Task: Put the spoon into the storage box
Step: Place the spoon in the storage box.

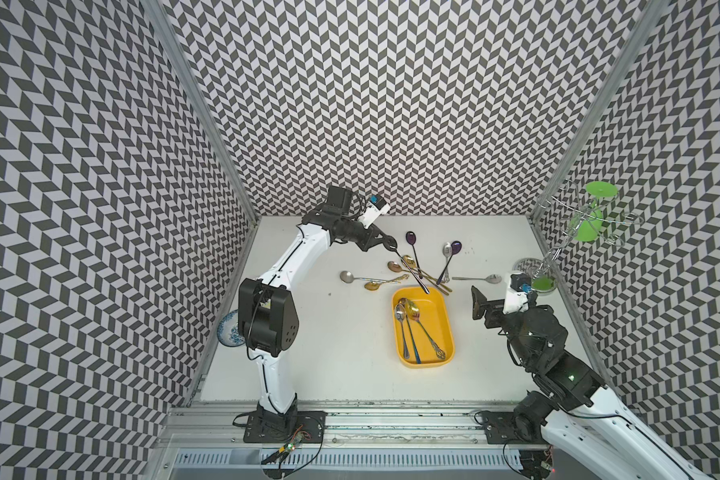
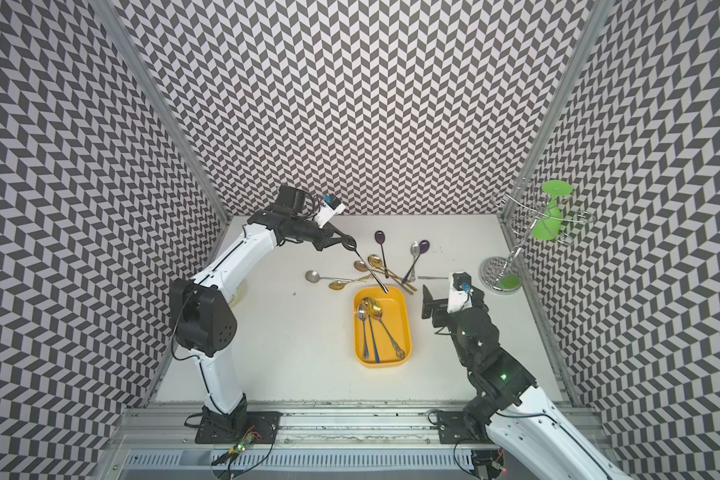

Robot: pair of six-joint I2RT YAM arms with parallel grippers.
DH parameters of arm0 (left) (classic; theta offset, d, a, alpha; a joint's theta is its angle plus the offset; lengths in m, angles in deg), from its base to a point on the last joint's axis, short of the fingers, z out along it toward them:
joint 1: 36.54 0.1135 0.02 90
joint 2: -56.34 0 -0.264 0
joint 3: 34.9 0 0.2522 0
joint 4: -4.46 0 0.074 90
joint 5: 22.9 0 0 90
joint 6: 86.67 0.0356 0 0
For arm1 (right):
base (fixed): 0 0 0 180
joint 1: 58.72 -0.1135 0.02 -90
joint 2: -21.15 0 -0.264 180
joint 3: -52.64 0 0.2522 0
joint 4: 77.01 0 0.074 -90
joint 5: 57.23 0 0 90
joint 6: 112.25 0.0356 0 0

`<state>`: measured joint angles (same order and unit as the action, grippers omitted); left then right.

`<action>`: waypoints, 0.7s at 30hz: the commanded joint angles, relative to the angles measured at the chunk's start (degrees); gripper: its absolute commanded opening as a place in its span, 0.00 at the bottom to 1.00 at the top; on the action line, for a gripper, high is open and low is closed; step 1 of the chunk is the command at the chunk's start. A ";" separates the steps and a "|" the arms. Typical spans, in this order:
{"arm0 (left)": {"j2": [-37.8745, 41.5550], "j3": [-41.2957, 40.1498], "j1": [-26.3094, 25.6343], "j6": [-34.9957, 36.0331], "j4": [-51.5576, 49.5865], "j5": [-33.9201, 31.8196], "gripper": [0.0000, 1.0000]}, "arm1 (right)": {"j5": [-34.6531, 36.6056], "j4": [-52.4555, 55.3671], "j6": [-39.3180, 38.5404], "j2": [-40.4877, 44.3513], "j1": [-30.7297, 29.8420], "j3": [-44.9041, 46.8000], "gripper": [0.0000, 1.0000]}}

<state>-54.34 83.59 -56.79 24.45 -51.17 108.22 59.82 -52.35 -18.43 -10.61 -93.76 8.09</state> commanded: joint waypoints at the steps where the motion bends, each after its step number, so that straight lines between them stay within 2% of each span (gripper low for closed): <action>1: 0.80 1.69 -2.93 4.66 -2.88 -0.70 0.04 | 1.03 -3.15 -0.81 0.76 0.41 0.49 1.00; 11: 0.90 -1.79 -9.00 8.14 -3.26 -3.70 0.08 | -1.00 -3.53 -0.85 1.02 0.59 0.68 1.00; 21: -1.74 -1.37 -14.24 9.41 -4.48 -7.81 0.09 | 0.48 -3.38 -0.70 1.36 0.77 0.81 1.00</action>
<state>-54.86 82.03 -69.66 32.63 -54.49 101.99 59.58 -53.01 -18.85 -9.98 -93.31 8.09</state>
